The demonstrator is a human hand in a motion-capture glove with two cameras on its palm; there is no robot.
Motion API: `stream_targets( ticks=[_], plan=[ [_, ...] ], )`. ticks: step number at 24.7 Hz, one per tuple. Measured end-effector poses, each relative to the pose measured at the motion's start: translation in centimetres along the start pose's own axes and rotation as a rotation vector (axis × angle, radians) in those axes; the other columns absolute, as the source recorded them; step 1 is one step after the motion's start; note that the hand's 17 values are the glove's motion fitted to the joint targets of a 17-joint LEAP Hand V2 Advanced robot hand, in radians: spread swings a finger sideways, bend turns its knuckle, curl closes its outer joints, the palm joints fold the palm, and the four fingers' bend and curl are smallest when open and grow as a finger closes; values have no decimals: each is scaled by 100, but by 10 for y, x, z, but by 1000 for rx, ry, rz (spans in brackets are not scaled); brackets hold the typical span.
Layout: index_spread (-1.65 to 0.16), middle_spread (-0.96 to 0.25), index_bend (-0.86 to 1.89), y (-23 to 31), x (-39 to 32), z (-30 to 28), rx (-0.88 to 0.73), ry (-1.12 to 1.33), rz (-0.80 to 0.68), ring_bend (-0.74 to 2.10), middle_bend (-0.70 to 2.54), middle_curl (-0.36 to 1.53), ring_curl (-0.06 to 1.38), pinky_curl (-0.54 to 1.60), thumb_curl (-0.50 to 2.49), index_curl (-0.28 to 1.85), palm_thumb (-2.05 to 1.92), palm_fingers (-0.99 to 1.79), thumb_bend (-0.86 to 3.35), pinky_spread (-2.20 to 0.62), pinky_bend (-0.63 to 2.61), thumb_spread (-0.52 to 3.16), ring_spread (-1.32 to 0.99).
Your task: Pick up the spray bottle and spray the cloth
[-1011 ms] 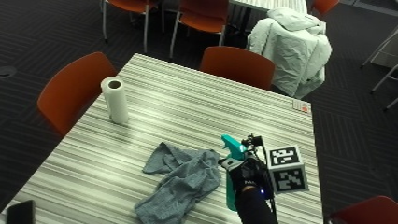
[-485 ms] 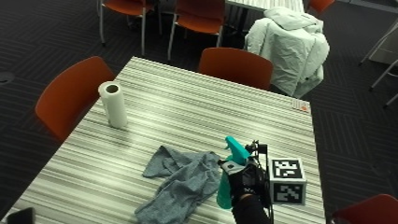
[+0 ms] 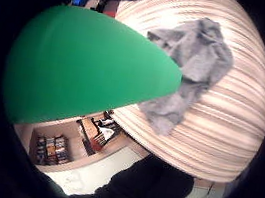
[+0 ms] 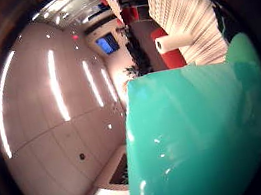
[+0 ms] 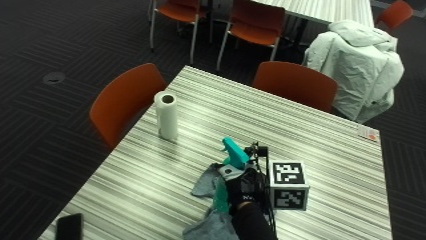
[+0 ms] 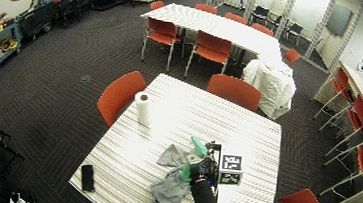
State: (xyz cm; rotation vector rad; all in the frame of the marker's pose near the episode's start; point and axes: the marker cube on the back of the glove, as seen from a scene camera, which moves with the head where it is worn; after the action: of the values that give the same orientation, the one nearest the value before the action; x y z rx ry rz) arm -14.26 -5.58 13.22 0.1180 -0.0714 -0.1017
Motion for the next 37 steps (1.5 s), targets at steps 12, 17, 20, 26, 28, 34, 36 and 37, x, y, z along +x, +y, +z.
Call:
stream_targets(
  ticks=[12, 17, 20, 26, 28, 34, 36, 37],
  plan=[
    [-20, -3, 19, -8, -21, 60, -107, -34, -79, 44, 33, 55, 46, 23, 76, 59, 122, 64, -2, 11, 13, 55, -7],
    [-20, -3, 19, -2, 6, 58, -95, -14, -82, 44, 33, 55, 46, 23, 77, 59, 122, 63, -1, 11, 14, 57, -8],
    [-20, -3, 19, 1, 28, 55, -73, -4, -90, 43, 33, 55, 46, 23, 77, 59, 122, 63, -2, 11, 13, 57, -8],
    [-20, -3, 19, 4, 54, 51, -47, 41, -95, 43, 33, 55, 46, 23, 77, 60, 122, 62, -2, 11, 13, 59, -9],
    [-21, -3, 20, 3, 52, 51, -45, 51, -103, 43, 33, 55, 46, 22, 77, 60, 122, 62, -1, 11, 13, 60, -9],
    [-21, -3, 20, 5, 46, 57, -55, 59, -115, 43, 34, 56, 46, 21, 76, 60, 122, 61, -2, 11, 12, 62, -9],
    [-21, -3, 20, 3, 49, 58, -56, 66, -117, 43, 34, 56, 46, 21, 76, 60, 122, 60, -1, 11, 12, 63, -9],
    [-21, -3, 20, 3, 50, 58, -60, 69, -118, 43, 34, 56, 45, 21, 76, 60, 122, 60, -1, 11, 12, 64, -9]
  ],
)
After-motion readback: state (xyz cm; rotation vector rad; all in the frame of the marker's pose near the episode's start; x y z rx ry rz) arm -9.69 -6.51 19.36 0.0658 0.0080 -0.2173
